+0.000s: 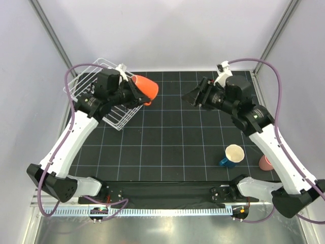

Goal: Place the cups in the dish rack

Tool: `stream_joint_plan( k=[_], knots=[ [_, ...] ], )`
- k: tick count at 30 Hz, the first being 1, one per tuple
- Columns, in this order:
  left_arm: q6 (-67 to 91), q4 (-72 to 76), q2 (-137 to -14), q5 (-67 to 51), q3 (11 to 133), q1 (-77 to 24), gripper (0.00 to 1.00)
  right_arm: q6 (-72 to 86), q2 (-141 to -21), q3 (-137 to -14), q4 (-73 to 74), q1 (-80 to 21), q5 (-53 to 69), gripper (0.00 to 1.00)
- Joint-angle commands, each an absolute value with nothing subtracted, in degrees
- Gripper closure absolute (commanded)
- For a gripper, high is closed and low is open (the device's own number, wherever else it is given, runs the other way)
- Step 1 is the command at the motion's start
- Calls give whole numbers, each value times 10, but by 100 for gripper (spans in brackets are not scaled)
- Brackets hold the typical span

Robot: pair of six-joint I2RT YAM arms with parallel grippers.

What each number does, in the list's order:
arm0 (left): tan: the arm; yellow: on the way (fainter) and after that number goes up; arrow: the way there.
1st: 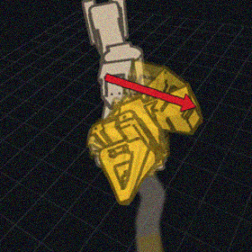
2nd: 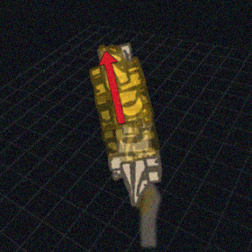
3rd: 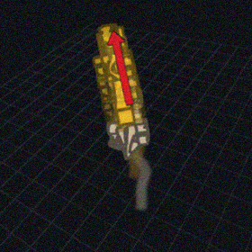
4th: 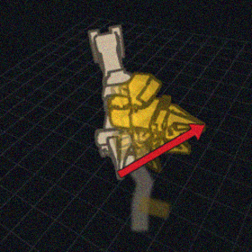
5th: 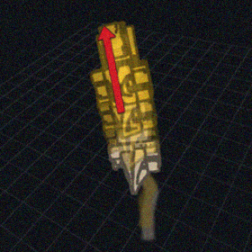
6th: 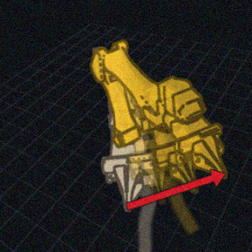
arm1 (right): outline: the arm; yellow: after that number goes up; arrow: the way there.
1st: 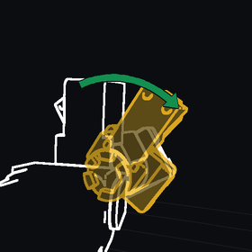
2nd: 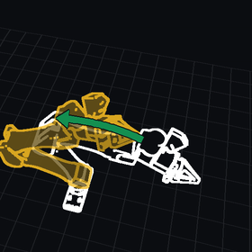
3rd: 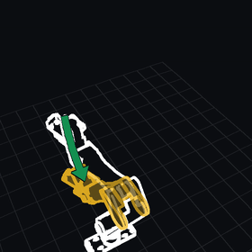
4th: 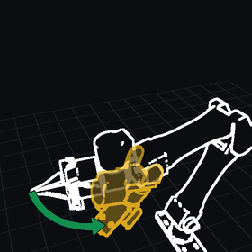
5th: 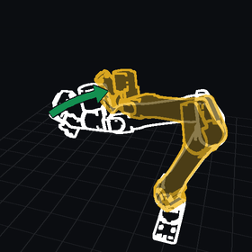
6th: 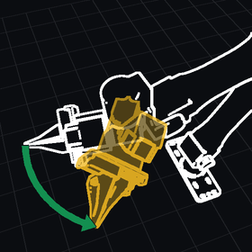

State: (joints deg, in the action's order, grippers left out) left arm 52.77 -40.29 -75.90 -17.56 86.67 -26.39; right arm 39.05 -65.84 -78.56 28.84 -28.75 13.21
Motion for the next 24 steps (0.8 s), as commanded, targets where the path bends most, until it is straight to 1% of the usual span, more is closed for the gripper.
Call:
stream_joint_plan(
  k=[1, 2, 5, 9, 11, 15, 24],
  knots=[
    [382, -502, -778, 33, 885, -250, 100, 324, -626, -790, 460, -284, 40, 35],
    [379, -504, -782, 56, 880, -243, 100, 323, -604, -783, 465, -281, 34, 35],
    [355, -458, -794, 70, 835, -182, 100, 321, -571, -763, 475, -275, 19, 35],
    [328, -401, -821, 75, 810, -128, 100, 314, -560, -776, 508, -256, 11, 35],
    [308, -386, -838, 83, 810, -118, 100, 309, -559, -780, 516, -252, 11, 35],
    [267, -367, -910, 101, 829, -111, 100, 311, -557, -775, 521, -247, 11, 35],
    [229, -311, -1014, 144, 874, -107, 100, 309, -580, -777, 527, -225, 31, 35]
  ],
)
